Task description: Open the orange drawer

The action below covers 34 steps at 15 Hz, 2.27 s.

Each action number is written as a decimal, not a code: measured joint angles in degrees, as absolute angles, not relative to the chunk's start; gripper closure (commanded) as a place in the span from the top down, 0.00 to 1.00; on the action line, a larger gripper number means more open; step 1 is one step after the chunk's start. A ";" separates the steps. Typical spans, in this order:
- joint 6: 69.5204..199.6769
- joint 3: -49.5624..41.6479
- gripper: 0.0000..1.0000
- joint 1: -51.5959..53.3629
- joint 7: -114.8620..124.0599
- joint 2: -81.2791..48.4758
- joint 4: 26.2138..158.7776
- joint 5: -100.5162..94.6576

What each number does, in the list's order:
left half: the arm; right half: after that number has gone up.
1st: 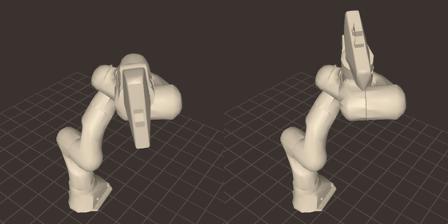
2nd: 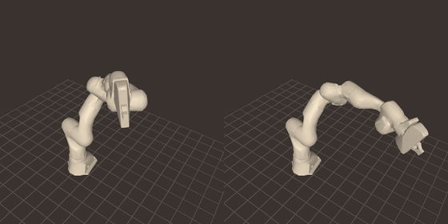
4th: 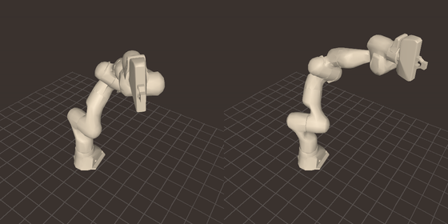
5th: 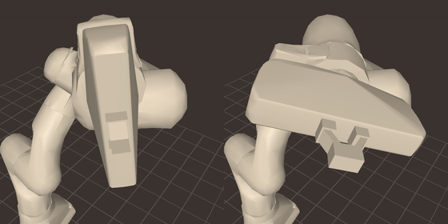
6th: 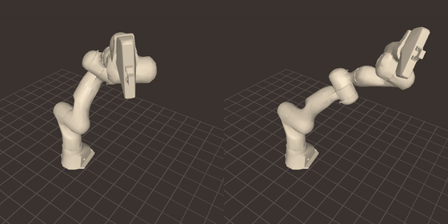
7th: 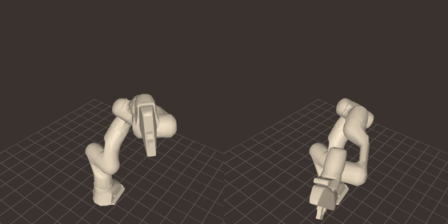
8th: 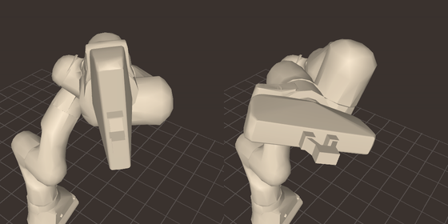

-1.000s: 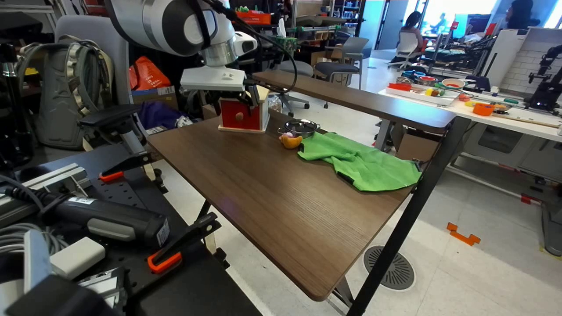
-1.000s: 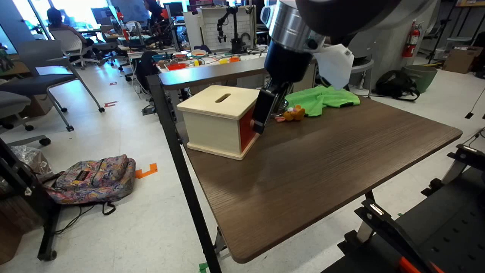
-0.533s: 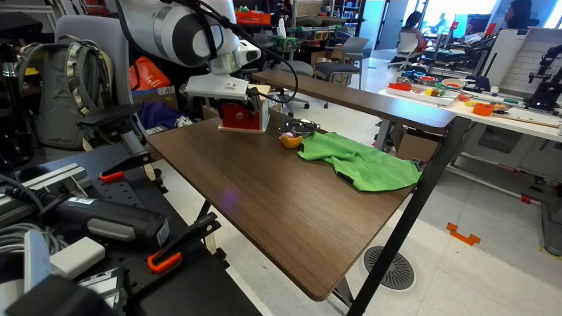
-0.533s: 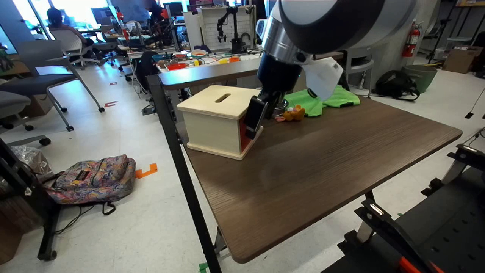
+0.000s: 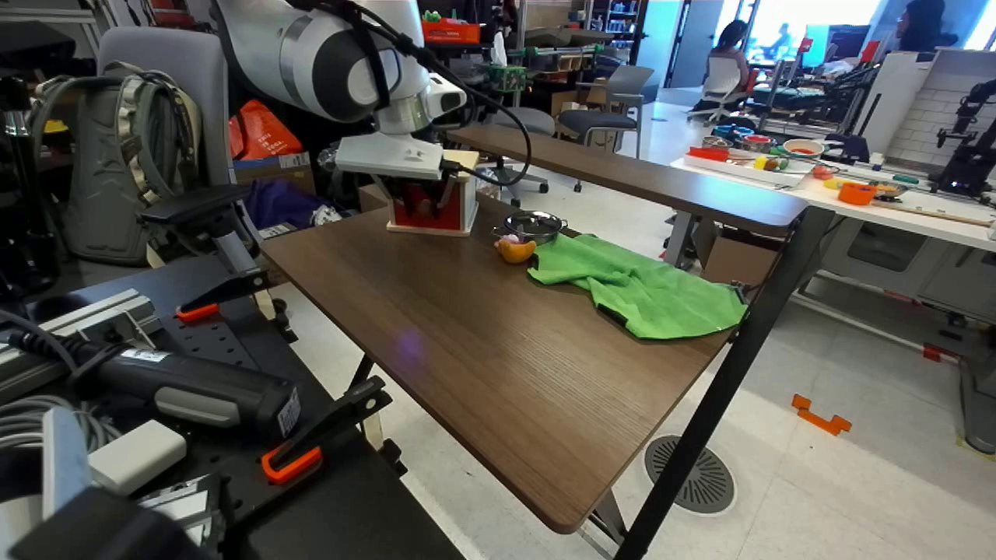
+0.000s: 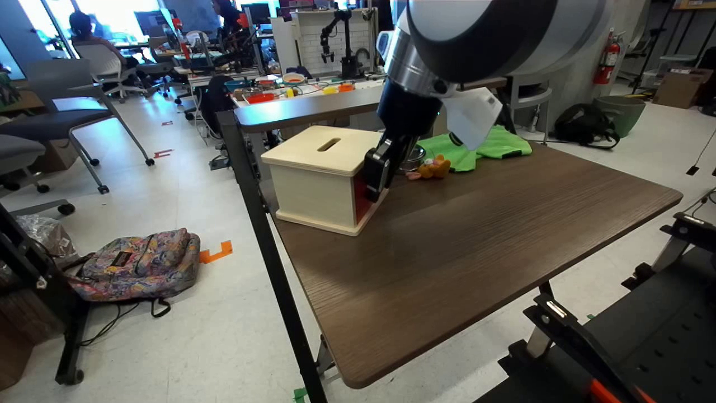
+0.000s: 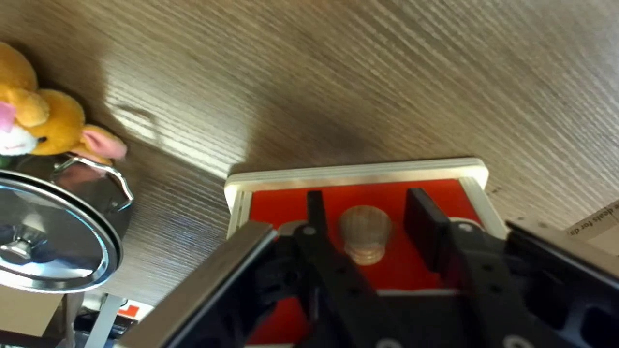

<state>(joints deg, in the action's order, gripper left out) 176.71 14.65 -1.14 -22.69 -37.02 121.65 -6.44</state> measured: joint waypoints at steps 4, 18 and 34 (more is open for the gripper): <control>176.71 15.03 0.07 -1.74 -22.69 -37.34 121.39 -6.45; 176.72 18.66 0.07 -6.33 -23.14 -37.53 122.46 -6.56; 176.77 24.76 0.07 -16.05 -27.28 -35.71 128.46 -6.78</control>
<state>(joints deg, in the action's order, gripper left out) 176.77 24.76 -16.05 -27.28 -35.71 128.46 -6.78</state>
